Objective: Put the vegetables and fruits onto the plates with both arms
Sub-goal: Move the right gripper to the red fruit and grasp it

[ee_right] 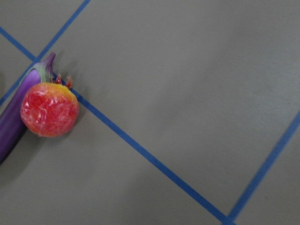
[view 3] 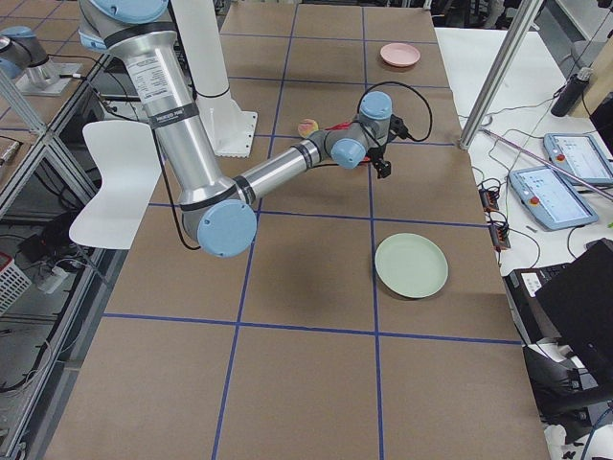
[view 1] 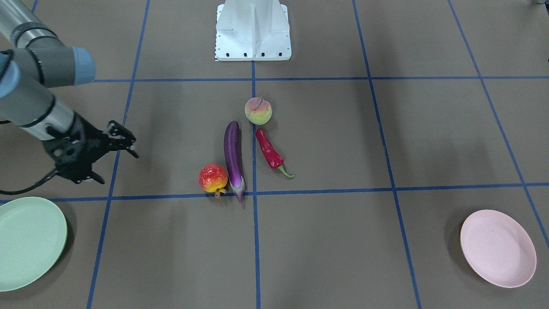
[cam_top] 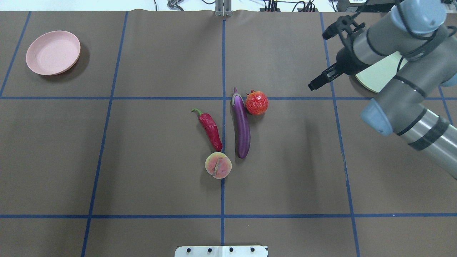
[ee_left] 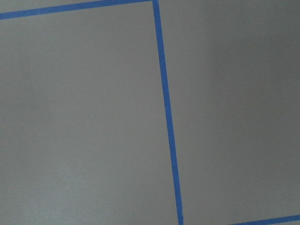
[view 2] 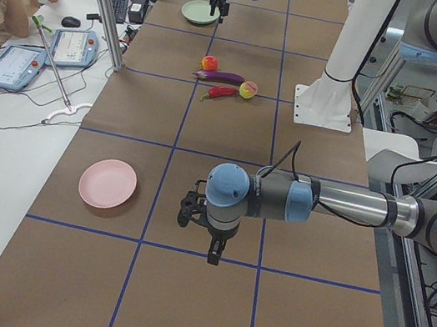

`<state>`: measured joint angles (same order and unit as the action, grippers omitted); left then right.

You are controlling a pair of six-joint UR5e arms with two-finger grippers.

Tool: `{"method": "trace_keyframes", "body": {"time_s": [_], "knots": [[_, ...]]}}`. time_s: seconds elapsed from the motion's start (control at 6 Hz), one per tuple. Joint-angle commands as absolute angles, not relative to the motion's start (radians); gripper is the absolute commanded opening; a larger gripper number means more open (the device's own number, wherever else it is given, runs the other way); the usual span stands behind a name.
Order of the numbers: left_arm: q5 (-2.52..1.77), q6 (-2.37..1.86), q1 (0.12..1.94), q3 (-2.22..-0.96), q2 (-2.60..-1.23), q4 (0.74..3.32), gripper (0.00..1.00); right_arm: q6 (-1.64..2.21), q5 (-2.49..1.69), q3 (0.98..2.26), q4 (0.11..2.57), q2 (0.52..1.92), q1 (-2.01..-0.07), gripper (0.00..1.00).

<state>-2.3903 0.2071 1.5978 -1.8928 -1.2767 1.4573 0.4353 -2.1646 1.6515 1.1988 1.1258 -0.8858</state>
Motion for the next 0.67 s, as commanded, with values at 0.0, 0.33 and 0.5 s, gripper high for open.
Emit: {"method": "trace_keyframes", "body": {"time_s": [0.0,0.33,0.5], "knots": [[-2.391,0.207,1.597,-1.89,-1.276,1.457,1.0,0.628,-1.989,1.622,1.207,1.013,-0.723,1.0],[-2.391,0.207,1.597,-1.885,-1.276,1.457,1.0,0.646,-1.881,1.572,1.3,0.93,-0.666,1.0],[-2.391,0.207,1.597,-1.887,-1.276,1.456,1.0,0.646,-1.852,1.566,1.301,0.928,-0.649,1.0]]}}
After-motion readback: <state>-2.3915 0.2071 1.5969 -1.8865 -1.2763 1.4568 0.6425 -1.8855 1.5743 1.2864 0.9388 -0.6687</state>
